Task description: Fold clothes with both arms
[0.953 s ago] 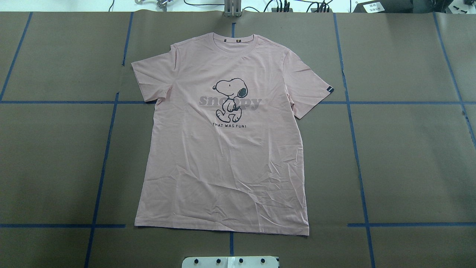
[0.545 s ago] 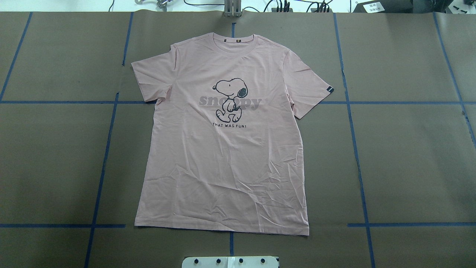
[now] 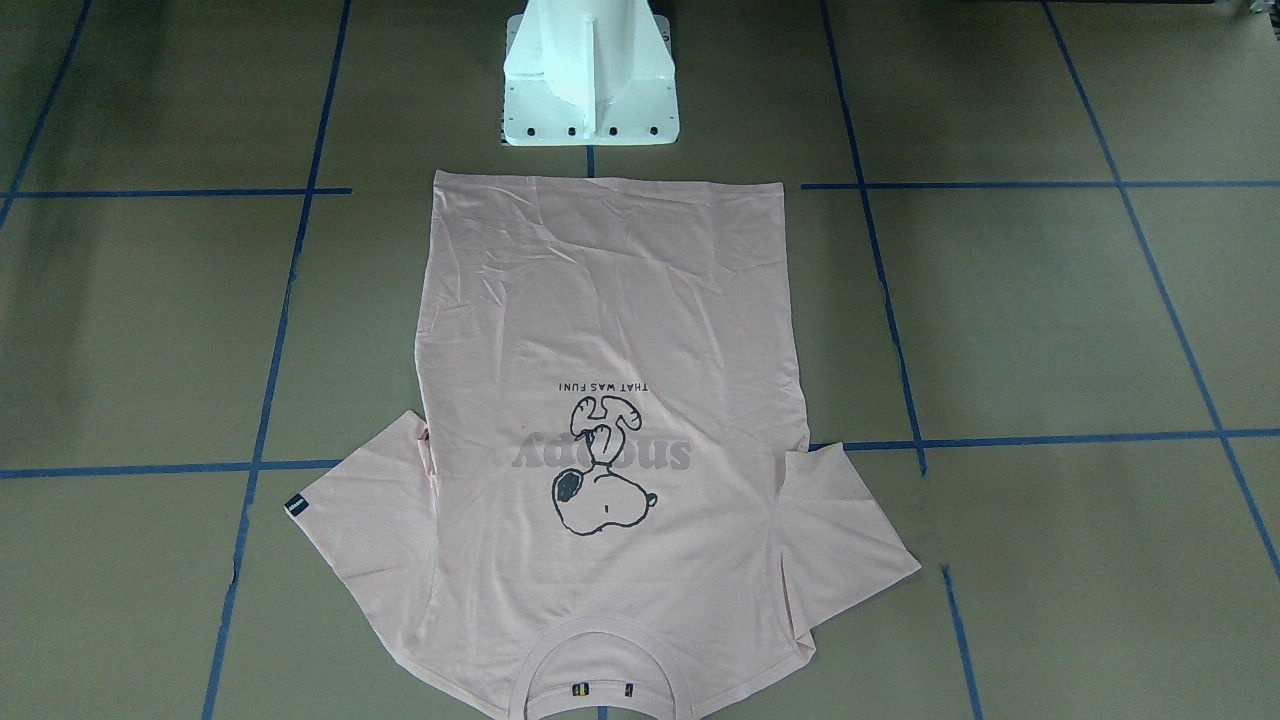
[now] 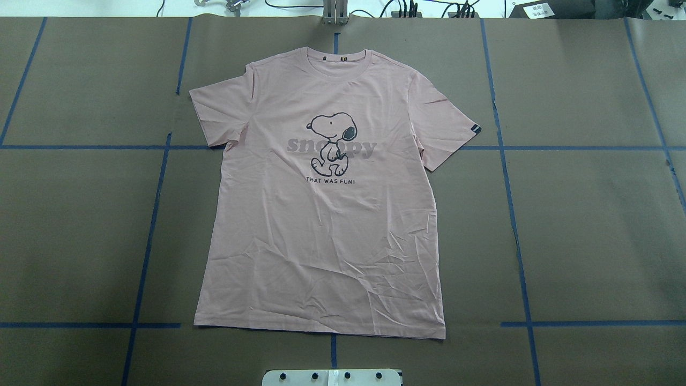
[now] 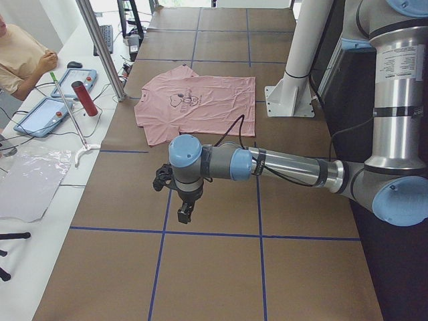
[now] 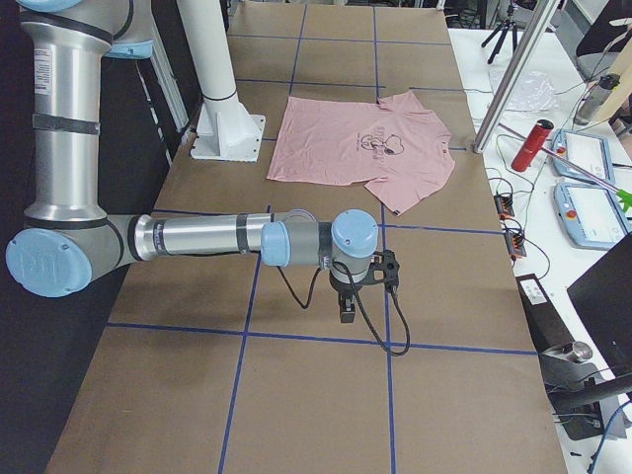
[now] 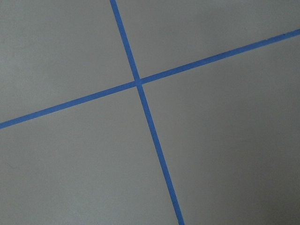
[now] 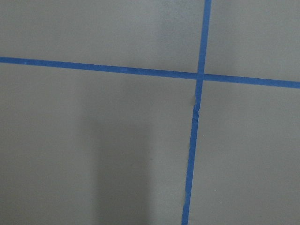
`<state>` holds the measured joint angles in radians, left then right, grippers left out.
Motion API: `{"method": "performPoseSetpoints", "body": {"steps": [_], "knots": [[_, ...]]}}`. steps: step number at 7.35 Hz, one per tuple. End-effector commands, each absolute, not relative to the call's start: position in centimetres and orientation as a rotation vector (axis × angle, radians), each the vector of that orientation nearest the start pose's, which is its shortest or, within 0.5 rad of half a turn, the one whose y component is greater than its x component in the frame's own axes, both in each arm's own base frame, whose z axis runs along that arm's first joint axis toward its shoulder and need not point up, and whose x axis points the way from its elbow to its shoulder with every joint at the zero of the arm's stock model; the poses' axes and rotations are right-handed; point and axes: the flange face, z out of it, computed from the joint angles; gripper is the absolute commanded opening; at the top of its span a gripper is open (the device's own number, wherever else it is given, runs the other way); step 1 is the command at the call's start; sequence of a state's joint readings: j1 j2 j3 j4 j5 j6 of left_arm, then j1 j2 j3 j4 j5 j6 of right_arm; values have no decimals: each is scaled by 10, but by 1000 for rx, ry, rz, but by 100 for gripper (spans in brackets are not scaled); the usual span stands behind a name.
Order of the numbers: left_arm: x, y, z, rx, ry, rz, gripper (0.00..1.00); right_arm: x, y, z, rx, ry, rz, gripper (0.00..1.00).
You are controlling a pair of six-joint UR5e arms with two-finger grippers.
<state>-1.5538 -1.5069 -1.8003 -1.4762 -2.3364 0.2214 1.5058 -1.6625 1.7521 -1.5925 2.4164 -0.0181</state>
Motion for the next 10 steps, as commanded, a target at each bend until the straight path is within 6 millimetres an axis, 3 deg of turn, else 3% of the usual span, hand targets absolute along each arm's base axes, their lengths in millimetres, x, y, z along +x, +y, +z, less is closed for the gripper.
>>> {"method": "performPoseSetpoints", "body": {"steps": [1, 3, 4, 6, 7, 9, 10], "knots": [[-53, -475, 580, 155, 786, 253, 100, -22, -463, 604, 44, -852, -198, 100], [-53, -476, 579, 134, 791, 201, 100, -74, -496, 575, 76, -875, -142, 100], [-53, -476, 580, 136, 791, 201, 100, -111, -526, 552, 72, -908, -83, 100], [-49, -477, 577, 135, 792, 204, 100, -218, -575, 473, 58, -957, 30, 100], [-49, -476, 583, 125, 792, 202, 100, -269, -580, 454, 64, -929, 73, 100], [-49, -476, 583, 125, 792, 202, 100, -349, -603, 427, 99, -912, 250, 97], [-49, -476, 589, 113, 795, 199, 100, -370, -609, 431, 124, -910, 299, 95]]}}
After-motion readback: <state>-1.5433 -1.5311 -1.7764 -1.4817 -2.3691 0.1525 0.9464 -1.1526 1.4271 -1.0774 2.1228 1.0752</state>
